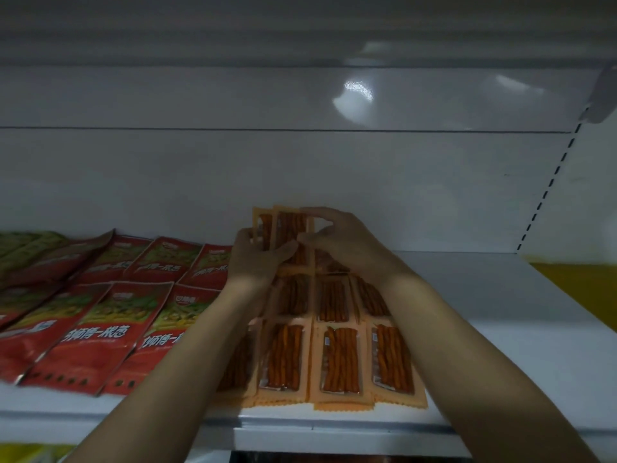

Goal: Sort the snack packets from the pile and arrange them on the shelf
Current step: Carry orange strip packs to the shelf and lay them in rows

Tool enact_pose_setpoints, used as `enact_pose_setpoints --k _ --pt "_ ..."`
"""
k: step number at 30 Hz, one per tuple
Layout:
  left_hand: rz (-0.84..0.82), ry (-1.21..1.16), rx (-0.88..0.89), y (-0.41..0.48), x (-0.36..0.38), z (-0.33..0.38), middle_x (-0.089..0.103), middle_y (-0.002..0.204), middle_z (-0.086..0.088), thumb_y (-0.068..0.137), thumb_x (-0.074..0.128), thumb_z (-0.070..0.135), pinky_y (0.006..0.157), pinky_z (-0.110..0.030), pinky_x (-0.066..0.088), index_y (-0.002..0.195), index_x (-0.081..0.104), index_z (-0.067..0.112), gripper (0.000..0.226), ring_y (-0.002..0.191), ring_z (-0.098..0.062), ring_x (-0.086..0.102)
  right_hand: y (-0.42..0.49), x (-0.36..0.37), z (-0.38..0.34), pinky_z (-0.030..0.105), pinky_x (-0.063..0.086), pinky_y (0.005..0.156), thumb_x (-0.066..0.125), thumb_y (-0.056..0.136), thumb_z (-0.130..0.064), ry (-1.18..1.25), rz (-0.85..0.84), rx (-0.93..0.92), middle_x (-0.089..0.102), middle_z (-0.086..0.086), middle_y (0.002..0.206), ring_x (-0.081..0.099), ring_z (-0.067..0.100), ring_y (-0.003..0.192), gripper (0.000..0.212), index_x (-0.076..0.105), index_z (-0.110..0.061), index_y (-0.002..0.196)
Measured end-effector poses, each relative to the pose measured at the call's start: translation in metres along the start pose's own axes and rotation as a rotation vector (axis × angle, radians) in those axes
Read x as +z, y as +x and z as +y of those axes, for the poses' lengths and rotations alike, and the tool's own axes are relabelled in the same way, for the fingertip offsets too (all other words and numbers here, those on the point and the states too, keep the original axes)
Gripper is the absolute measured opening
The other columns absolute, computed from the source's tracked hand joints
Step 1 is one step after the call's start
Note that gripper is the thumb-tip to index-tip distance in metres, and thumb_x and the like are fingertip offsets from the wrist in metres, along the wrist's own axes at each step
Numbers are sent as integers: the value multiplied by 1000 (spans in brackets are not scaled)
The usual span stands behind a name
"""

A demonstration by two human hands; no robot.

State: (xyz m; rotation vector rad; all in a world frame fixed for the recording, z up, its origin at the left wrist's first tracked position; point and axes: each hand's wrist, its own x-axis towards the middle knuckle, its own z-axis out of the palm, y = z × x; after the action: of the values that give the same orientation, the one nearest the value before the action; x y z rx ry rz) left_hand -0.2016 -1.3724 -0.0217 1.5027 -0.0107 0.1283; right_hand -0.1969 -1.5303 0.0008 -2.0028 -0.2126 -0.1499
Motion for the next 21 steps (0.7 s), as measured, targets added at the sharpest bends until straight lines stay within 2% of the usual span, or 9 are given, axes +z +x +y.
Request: enact_pose_setpoints --k 3,5,7,10,12,14,16,20,21 --pt "-41 -34 40 0 -9 8 67 99 -10 87 72 9 41 -18 45 111 51 7 32 72 -19 65 -2 5 -13 38 59 77 75 85 -17 59 19 -24 74 14 87 73 26 81 49 60 -25 131" --pt "-72 -38 48 5 -13 11 68 100 -16 91 69 16 43 -23 45 105 56 10 20 68 -19 64 -3 8 -18 33 58 70 76 82 -7 97 38 -25 73 15 83 72 26 78 49 63 -21 127" --pt "-84 -20 40 9 -16 15 66 104 -23 95 64 24 46 -29 46 108 56 10 21 67 -24 61 -3 9 -22 30 56 63 75 81 0 150 87 -15 73 14 79 72 24 73 44 67 -18 121" --pt "-76 47 25 17 -27 16 62 101 -16 98 55 11 41 -26 48 118 50 5 21 64 -21 65 -3 6 -22 28 52 55 72 81 4 198 213 33 69 4 66 66 17 62 31 71 -18 102" --pt "-43 81 20 22 -38 15 61 107 -15 98 53 6 41 -27 50 120 49 3 23 72 -23 67 -4 6 -15 30 55 55 70 81 7 210 275 106 67 4 66 64 18 60 26 70 -15 94" --pt "-18 103 7 28 -51 11 62 113 -20 97 56 8 48 -34 49 121 50 3 24 76 -34 65 -7 13 -6 34 59 61 70 80 8 149 256 179 69 8 75 68 22 66 25 70 -16 89" --pt "-5 92 -10 32 -63 8 63 110 -23 97 56 10 45 -30 42 120 52 2 24 65 -29 57 -9 25 2 26 56 57 70 80 6 66 212 230 68 6 78 69 19 70 25 71 -17 90" --pt "-16 95 -18 36 -82 7 62 114 -18 97 59 13 41 -26 41 122 52 3 28 73 -30 58 -10 52 0 26 54 61 70 82 0 -54 134 243 68 1 83 66 16 77 24 72 -16 100" --pt "-21 94 -23 35 -85 8 62 113 -16 97 59 14 42 -26 42 121 52 4 27 72 -30 58 -8 59 -2 21 54 60 70 83 -2 -83 110 237 68 2 85 66 15 76 24 72 -16 102"
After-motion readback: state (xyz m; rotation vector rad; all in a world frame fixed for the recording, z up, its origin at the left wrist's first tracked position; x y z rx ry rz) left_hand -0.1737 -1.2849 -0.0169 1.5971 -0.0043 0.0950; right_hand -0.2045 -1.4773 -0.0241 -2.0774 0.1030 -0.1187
